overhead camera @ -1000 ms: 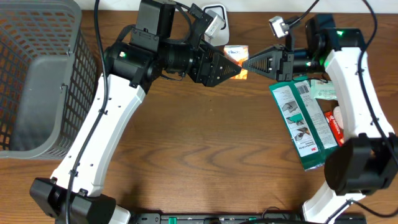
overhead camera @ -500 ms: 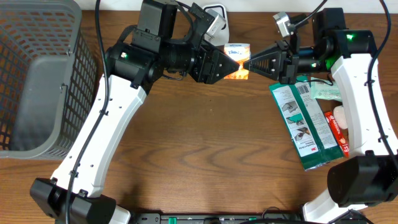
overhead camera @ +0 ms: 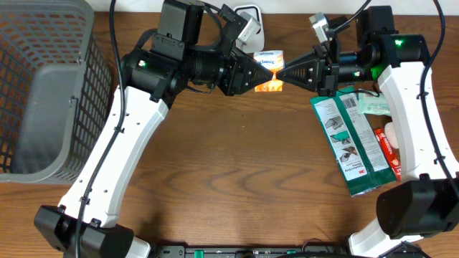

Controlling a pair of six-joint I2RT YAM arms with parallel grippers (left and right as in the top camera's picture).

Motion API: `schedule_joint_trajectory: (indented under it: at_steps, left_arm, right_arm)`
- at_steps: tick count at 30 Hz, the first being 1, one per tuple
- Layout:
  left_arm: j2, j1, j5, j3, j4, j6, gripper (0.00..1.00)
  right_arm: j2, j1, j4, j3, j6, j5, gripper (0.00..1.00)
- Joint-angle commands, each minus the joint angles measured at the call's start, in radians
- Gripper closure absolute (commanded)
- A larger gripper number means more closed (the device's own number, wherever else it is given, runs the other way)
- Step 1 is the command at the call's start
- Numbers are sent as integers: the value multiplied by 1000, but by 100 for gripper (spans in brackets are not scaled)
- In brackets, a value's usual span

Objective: Scan the item barcode
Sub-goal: 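Grasp the Kleenex pack with the left gripper and release the right, then hold the Kleenex pack against the scanner with the left gripper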

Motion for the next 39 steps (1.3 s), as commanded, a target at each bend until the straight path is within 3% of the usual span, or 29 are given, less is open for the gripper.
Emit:
schedule_joint_trajectory:
  at_steps: [1, 2, 3, 4, 15, 17, 23, 27, 32, 36, 39]
  left_arm:
    - [-3, 1, -7, 8, 0, 2, 81]
    - [-3, 1, -7, 8, 1, 2, 87]
    - [-3, 1, -8, 8, 1, 2, 90]
    - [-3, 1, -10, 8, 1, 2, 92]
    - [-6, 2, -10, 8, -10, -66, 92]
    - [-11, 2, -10, 8, -29, -66, 88]
    - [-38, 2, -28, 10, -59, -68, 92]
    - [-44, 1, -343, 92, -246, -66, 93]
    - [-27, -28, -738, 279, -437, 35, 93]
    - [-6, -62, -946, 343, -433, 182, 93]
    - [32, -72, -1009, 335, -366, 294, 93]
  right_arm:
    - [-16, 27, 16, 18, -3, -54, 54]
    - [-16, 27, 23, 18, -2, -38, 25]
    - [-16, 27, 32, 18, -3, -17, 4]
    - [-16, 27, 42, 18, -2, 2, 1]
    - [-16, -48, 67, 18, 1, 97, 1]
    - [-16, -72, 67, 18, 44, 159, 1]
    - [-16, -110, 63, 18, 272, 511, 1]
    - [-16, -109, 40, 18, 409, 772, 1]
    - [-16, -109, 37, 18, 421, 872, 1]
    - [-16, -109, 37, 18, 421, 923, 1]
    - [-16, -109, 37, 18, 421, 974, 1]
